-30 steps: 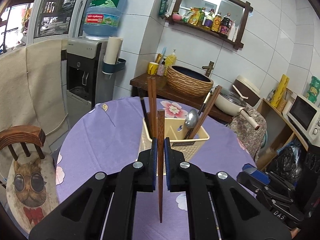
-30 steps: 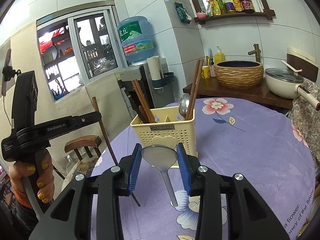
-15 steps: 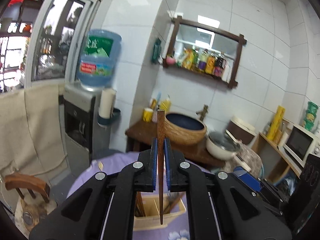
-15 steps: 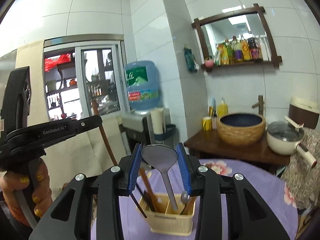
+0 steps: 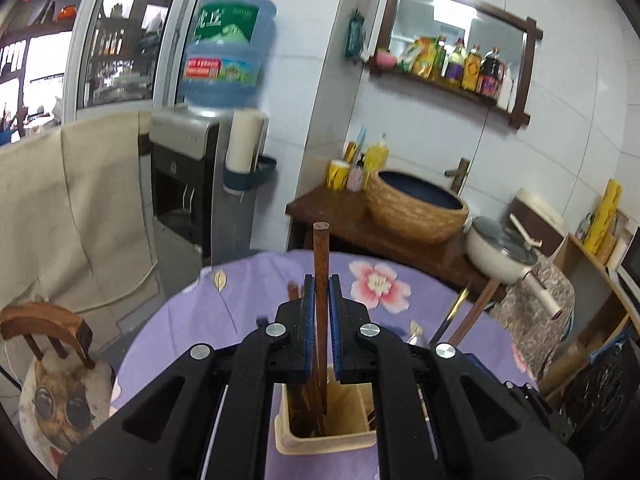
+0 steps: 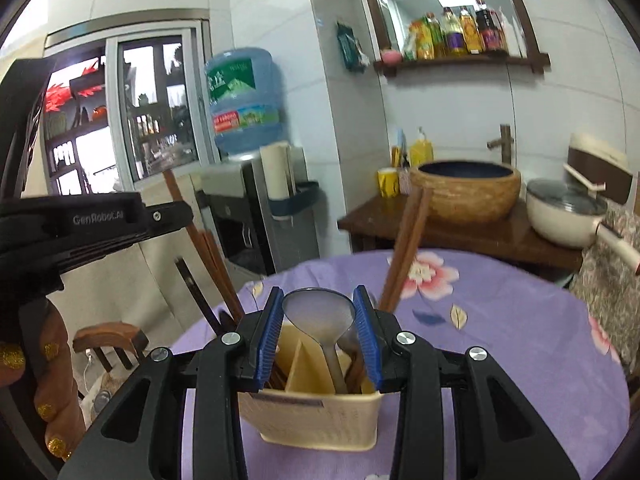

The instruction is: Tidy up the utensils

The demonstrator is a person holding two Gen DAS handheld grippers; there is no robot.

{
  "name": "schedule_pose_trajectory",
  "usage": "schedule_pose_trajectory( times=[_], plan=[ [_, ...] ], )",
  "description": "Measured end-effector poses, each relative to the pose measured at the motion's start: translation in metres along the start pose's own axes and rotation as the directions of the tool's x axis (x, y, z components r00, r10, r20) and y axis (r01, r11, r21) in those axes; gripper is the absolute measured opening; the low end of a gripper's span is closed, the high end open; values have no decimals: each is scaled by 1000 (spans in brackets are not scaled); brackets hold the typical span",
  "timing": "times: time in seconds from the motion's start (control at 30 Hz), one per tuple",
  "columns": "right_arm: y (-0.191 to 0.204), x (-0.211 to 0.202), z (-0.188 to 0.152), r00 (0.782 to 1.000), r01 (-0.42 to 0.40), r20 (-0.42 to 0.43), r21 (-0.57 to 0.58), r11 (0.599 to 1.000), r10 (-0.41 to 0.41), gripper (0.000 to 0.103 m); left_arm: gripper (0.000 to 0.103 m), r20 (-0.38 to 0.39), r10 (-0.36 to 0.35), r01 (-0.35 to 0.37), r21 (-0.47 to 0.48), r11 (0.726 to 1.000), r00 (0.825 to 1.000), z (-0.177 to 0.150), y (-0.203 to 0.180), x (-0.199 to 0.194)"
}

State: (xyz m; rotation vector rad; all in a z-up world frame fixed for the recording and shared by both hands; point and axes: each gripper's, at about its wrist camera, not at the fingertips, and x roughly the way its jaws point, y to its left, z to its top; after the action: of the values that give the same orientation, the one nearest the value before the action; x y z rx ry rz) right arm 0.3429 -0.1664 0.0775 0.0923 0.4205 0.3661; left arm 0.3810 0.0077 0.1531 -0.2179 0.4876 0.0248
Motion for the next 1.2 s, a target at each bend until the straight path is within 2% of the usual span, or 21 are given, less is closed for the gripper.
schedule_pose_trajectory(
  times=[0.07,0.23,0.47,0.53,0.57,0.6,0.63,0.7,0.73,0.8,0.87,1.0,1.1,1.2],
  plan=[
    [-4,7,-9,1000,10,-25,3,1000,-10,35,7,-33,-8,8,-2,1000,999,-14,4,12],
    [-7,12,-18,999,25,-42,9,1000,-25,36,7,-50,-7,7,18,1000,999,-31,-2,21],
    [-1,-8,-21,1000,20,5,-21,1000,-20,47,8,10,-44,43,45,998,999,-29,-6,-10],
    [-1,-25,-25,999,18,28,-28,999,-17,53,24,46,-53,51,55,997,998,-31,-3,-30],
    [-1,-32,-27,999,18,34,-30,999,-17,58,59,73,-52,48,58,997,996,-34,-1,-41],
    [-1,-40,-29,999,17,39,-33,999,-16,62,87,105,-52,46,60,997,993,-37,1,-52],
    [-1,-50,-33,999,13,42,-37,999,-11,63,90,157,-52,43,63,997,986,-45,6,-67],
    [0,-68,-42,999,7,41,-48,999,-5,72,92,207,-27,12,74,997,978,-58,11,-86],
    [0,-79,-48,999,7,44,-52,999,-5,75,93,214,-32,10,100,995,976,-68,13,-95],
    [2,-100,-61,998,7,59,-56,998,-3,90,97,206,-40,10,145,989,978,-91,17,-108],
    [3,-124,-79,997,19,77,-64,998,-14,97,97,205,-40,4,174,985,978,-113,22,-120],
    [8,-160,-114,994,46,100,-90,995,-37,97,97,203,-48,10,184,983,978,-159,37,-142],
    [16,-182,-141,991,76,115,-114,990,-63,97,97,212,-51,24,132,991,976,-195,52,-163],
    [20,-199,-161,990,78,123,-86,993,-67,97,97,175,-65,45,113,993,982,-219,56,-176]
  ],
)
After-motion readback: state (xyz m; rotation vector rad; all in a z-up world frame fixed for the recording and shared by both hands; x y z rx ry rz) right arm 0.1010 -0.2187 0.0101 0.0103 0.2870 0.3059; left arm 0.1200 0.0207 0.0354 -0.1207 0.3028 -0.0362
